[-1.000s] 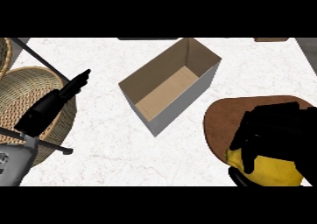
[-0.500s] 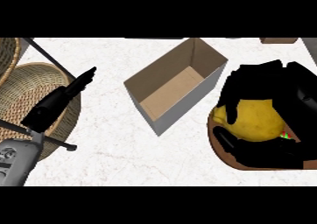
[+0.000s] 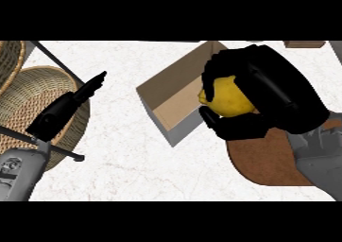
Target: Pick the lemon from the cutting board and place it in the cardboard box
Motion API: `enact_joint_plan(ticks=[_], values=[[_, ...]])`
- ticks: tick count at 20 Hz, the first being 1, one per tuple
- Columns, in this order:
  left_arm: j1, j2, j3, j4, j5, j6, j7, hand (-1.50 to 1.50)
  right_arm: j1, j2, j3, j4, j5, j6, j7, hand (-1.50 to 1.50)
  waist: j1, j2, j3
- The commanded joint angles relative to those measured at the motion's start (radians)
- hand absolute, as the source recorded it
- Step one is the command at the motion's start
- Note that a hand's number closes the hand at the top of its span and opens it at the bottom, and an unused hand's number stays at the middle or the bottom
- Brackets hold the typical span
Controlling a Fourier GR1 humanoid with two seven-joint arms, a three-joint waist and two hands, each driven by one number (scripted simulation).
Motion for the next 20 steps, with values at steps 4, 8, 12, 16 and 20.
enact_joint_plan(ticks=[4, 8, 12, 16, 20], values=[[0.053, -0.194, -0.011, -0.005, 0.051, 0.096, 0.002, 0.00, -0.031, 0.124, 0.121, 0.189, 0.148, -0.059, -0.018, 1.50, -0.002, 0.010, -0.033], [0.033, -0.192, 0.001, -0.015, 0.039, 0.085, 0.011, 0.00, 0.010, 0.201, 0.080, 0.359, 0.057, -0.060, -0.028, -1.50, -0.002, 0.017, -0.031], [0.031, -0.212, 0.009, 0.006, 0.032, 0.082, 0.021, 0.00, -0.009, 0.268, 0.081, 0.469, 0.034, -0.052, -0.076, -1.50, -0.009, 0.018, -0.031], [0.042, -0.215, 0.016, -0.003, 0.036, 0.058, 0.023, 0.00, -0.046, 0.311, 0.005, 0.551, -0.031, -0.060, -0.164, -1.50, -0.009, 0.015, -0.030], [0.044, -0.198, 0.052, -0.012, 0.028, 0.047, 0.014, 0.00, -0.016, 0.363, -0.134, 0.580, -0.140, -0.143, -0.263, -1.50, -0.019, 0.015, -0.028]])
